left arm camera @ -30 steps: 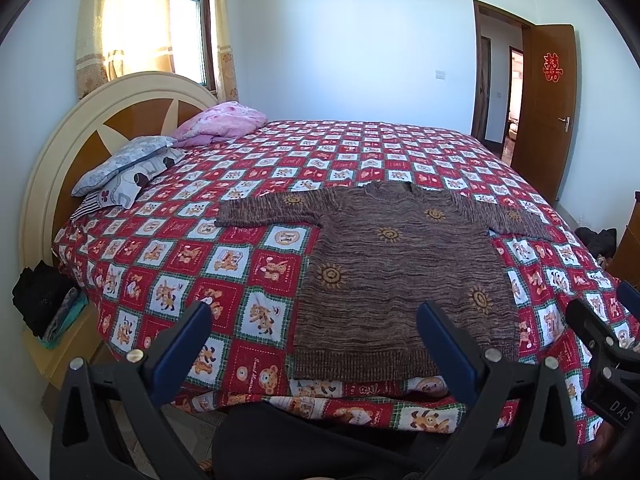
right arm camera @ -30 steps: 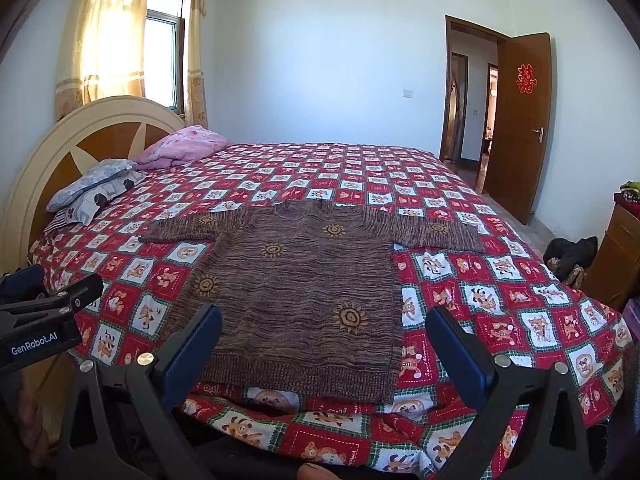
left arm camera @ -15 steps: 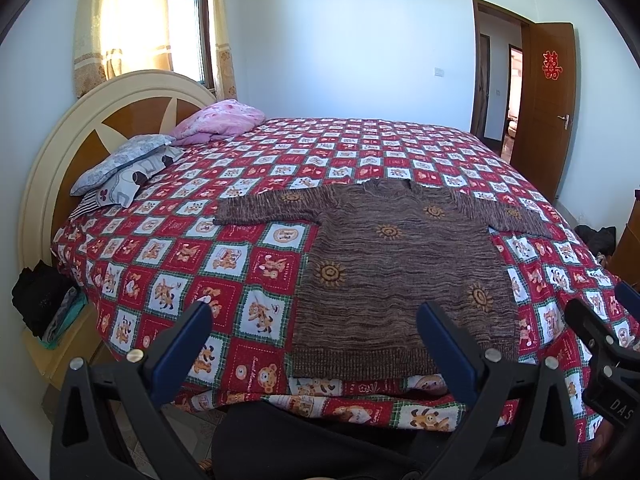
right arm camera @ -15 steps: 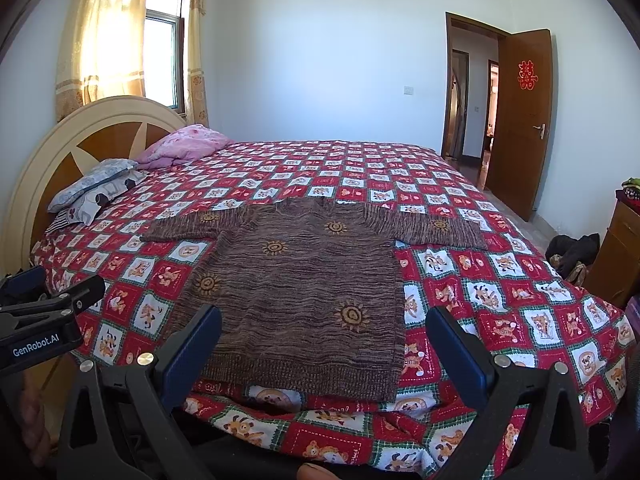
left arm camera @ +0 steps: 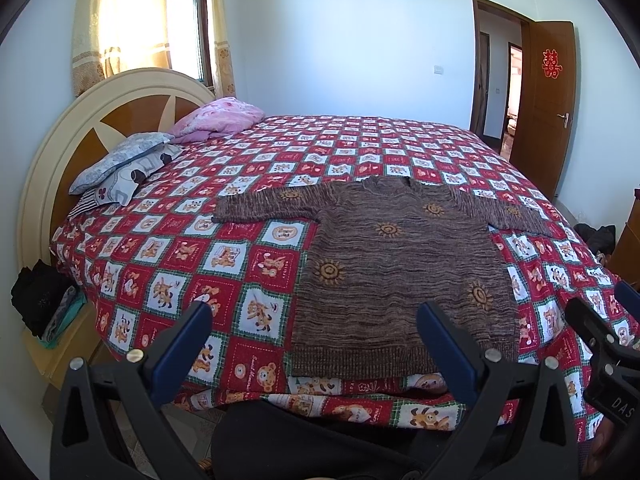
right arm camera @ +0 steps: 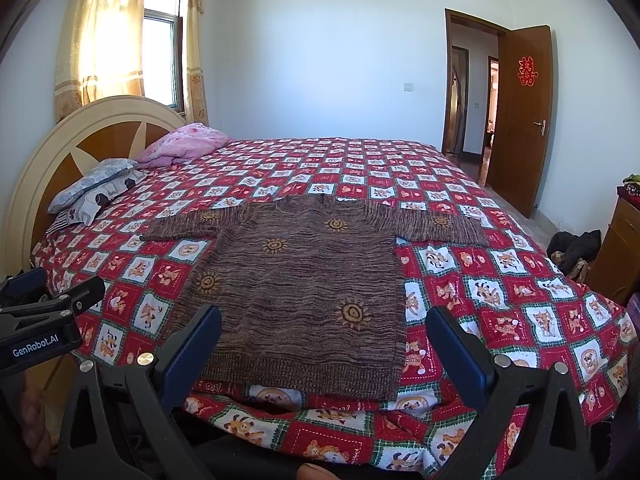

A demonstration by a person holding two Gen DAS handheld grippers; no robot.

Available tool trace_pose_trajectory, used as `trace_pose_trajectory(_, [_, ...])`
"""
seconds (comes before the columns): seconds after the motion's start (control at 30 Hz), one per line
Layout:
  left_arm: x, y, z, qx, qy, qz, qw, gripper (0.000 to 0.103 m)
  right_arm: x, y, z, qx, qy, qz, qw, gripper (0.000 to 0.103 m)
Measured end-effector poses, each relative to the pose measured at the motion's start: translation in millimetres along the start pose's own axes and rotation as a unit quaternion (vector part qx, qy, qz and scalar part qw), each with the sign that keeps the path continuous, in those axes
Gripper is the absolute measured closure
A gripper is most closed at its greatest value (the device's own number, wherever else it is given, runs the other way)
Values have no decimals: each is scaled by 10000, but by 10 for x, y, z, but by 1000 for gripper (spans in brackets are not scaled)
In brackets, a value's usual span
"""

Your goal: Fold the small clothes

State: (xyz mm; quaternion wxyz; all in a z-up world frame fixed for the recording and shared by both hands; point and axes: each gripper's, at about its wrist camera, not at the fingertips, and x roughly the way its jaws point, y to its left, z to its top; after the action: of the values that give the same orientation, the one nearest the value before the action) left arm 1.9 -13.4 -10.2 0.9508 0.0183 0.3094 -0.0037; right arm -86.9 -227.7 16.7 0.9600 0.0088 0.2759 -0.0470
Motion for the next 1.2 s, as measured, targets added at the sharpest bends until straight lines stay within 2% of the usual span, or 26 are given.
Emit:
trace_pose_trajectory(0.43, [110,5,-46,58,190,-65,9998,0,138,-68,-14,56,169,92,9998,1])
trace_pose_trajectory(0.73, [345,-22,-9,199,453,-43,9988,0,459,-171,-85,84,383,99,9992,1])
trace_pose_trajectory(1.0, [760,-109,99,423,398,88,9983,0,924,-436,-45,434,486,192,9977,1])
trace_pose_trajectory(1.2, [1285,-262,271,454,518,24,9976,0,1472,-839,43,737,909,111,9931,1])
